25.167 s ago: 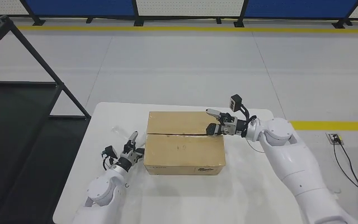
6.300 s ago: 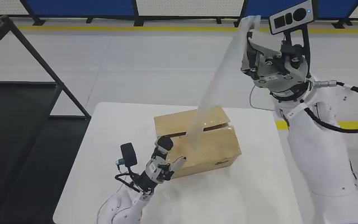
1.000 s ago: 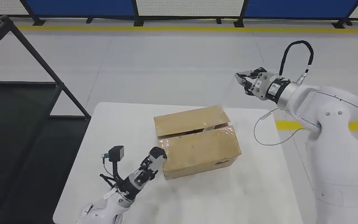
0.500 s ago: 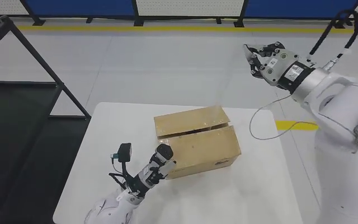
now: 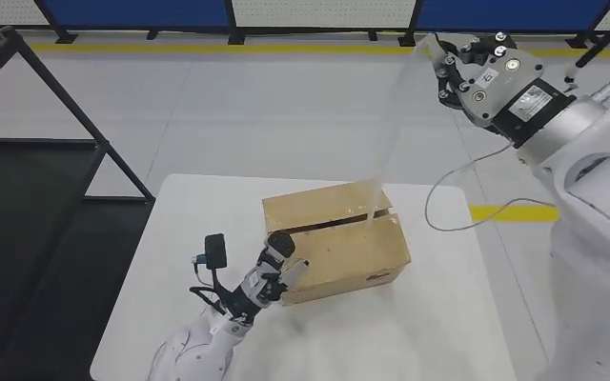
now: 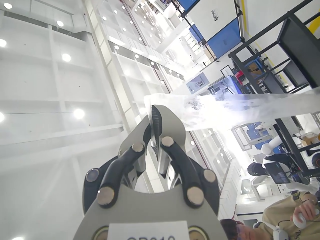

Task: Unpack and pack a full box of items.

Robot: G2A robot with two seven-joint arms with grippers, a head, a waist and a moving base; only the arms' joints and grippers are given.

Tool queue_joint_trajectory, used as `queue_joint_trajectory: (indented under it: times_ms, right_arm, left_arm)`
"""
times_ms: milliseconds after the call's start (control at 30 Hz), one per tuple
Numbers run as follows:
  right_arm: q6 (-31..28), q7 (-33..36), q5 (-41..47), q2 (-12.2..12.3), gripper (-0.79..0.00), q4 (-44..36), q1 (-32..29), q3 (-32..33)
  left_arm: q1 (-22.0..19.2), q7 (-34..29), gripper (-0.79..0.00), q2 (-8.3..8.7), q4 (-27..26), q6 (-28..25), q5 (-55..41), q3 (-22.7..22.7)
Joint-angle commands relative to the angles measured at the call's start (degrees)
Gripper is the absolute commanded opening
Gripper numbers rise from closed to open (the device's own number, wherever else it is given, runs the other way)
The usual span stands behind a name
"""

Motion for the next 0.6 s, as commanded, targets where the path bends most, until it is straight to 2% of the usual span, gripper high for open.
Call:
queue_joint_trajectory:
  times_ms: [0,33,67,200,567]
  right_arm:
    - [-0.7,-0.3,0.2,0.1,-0.785,-1.0,0.2,-0.2]
    - [-1.0,-0.5,0.2,0.1,-0.785,-1.5,0.1,-0.4]
    - [-1.2,-0.7,0.3,0.1,-0.785,-1.9,0.0,-0.6]
    - [-2.7,-1.3,0.1,0.2,-0.785,-3.5,-0.1,-1.3]
    - [-1.2,-2.4,-1.0,0.4,-0.785,-4.2,0.3,-2.3]
  left_arm:
    - [-0.3,0.3,0.000,-0.35,0.8,-1.3,-4.7,2.4]
    - [-1.1,-0.2,0.000,-0.33,1.3,-1.4,-4.5,2.2]
    - [-2.2,0.7,0.000,-0.20,1.4,-0.1,1.4,1.1]
    - [-2.6,6.8,0.000,-0.73,2.0,2.4,10.3,3.4]
    - [-2.6,6.8,0.000,-0.73,2.0,2.4,10.3,3.4]
